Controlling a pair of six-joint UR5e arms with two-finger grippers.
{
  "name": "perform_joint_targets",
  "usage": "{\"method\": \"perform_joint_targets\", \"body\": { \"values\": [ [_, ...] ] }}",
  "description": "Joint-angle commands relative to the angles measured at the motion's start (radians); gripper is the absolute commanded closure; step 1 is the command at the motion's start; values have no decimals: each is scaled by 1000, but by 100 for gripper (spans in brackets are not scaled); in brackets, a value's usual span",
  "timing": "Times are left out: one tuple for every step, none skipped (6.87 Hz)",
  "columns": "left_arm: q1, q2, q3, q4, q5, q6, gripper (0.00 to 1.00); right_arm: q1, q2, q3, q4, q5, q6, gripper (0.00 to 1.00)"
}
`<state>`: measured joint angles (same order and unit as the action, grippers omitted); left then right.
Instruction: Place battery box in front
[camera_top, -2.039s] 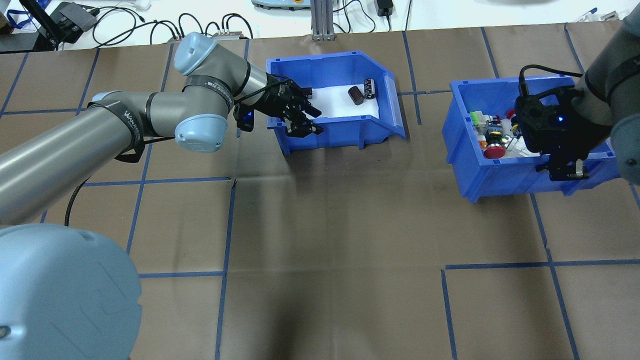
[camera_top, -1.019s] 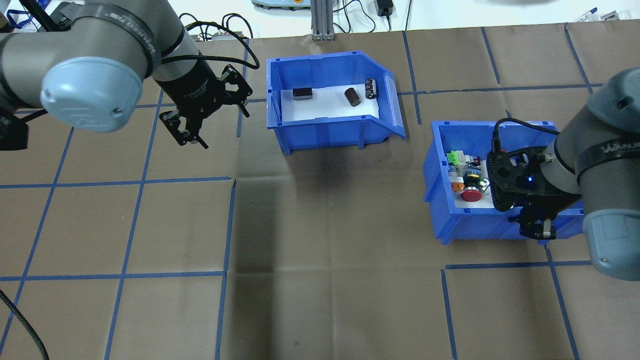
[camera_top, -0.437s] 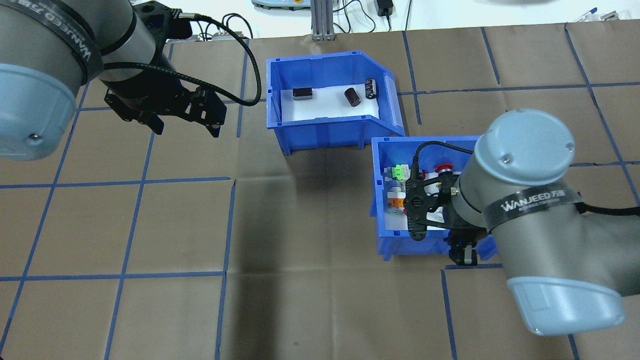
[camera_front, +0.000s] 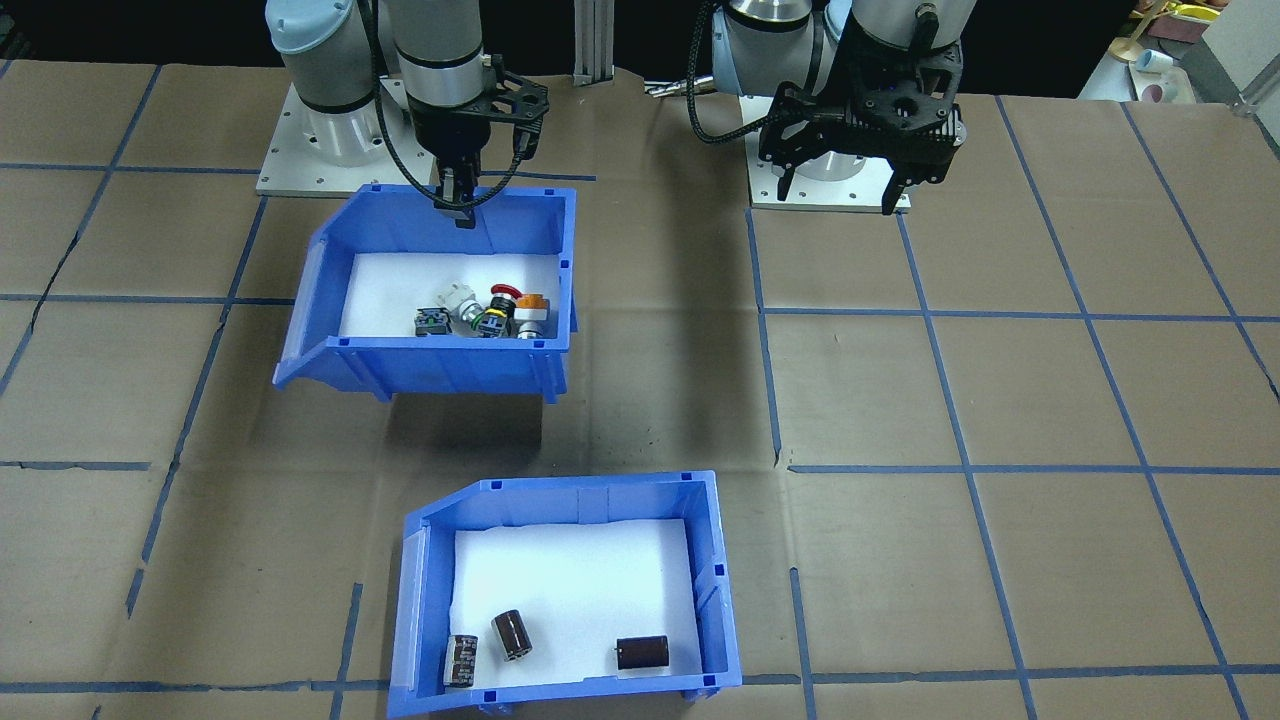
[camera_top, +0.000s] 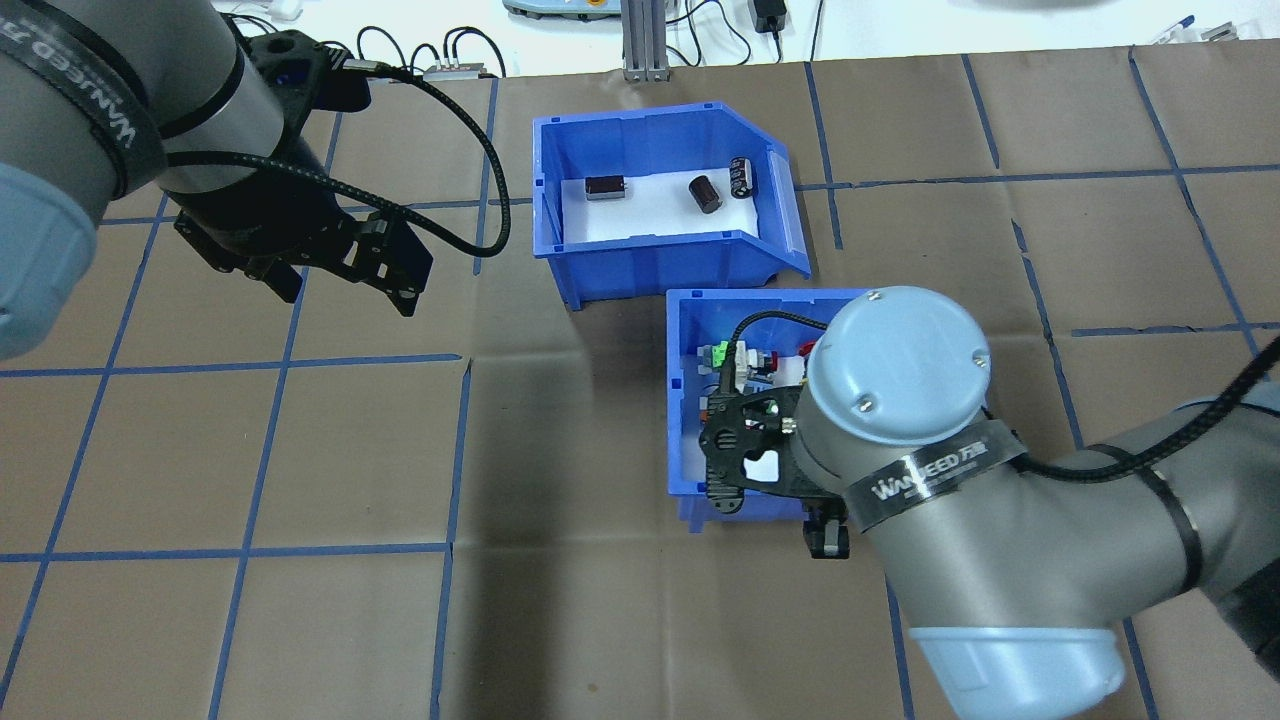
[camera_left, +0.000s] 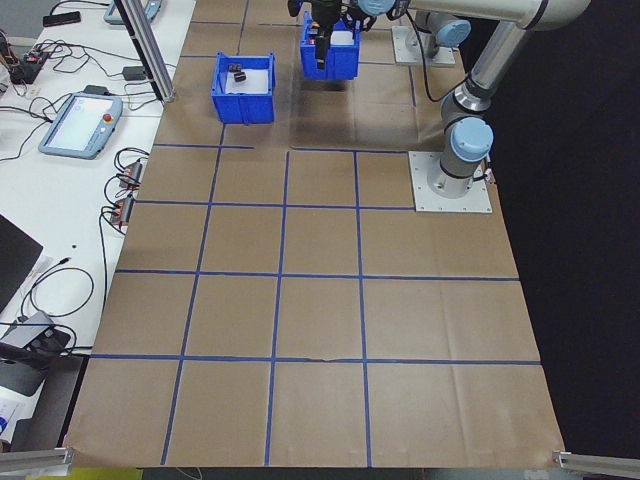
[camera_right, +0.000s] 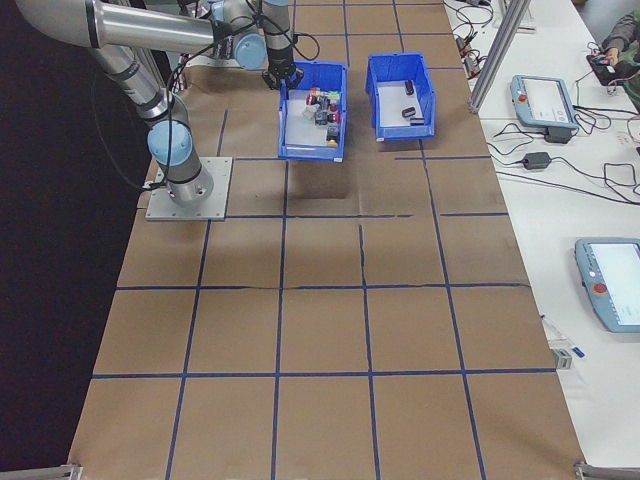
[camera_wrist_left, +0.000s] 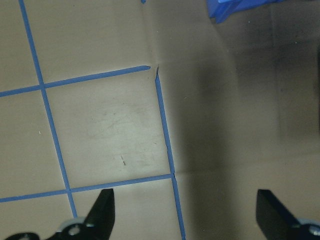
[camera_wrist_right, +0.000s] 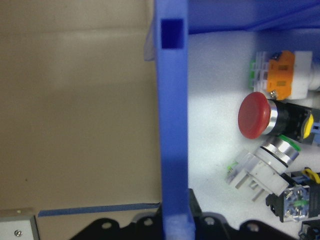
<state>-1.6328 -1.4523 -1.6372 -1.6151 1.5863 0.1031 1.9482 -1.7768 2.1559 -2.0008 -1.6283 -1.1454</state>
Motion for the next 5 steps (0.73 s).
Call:
{"method": "perform_joint_targets", "body": {
  "values": [
    [1, 3, -7, -5, -5, 10, 1, 160, 121, -5, -151, -5, 99, 96],
    [4, -3, -10, 4, 1, 13, 1, 184, 160, -4, -182, -7, 139, 95],
    [1, 1, -12, 4, 0, 20, 1, 190, 189, -2, -181, -7, 144, 95],
    [1, 6, -10, 3, 4, 21, 1, 189, 192, -1, -176, -10, 145, 94],
    [2, 4, -7, 4, 3, 38, 1, 189, 194, 1, -170, -11, 148, 94]
  ]
}}
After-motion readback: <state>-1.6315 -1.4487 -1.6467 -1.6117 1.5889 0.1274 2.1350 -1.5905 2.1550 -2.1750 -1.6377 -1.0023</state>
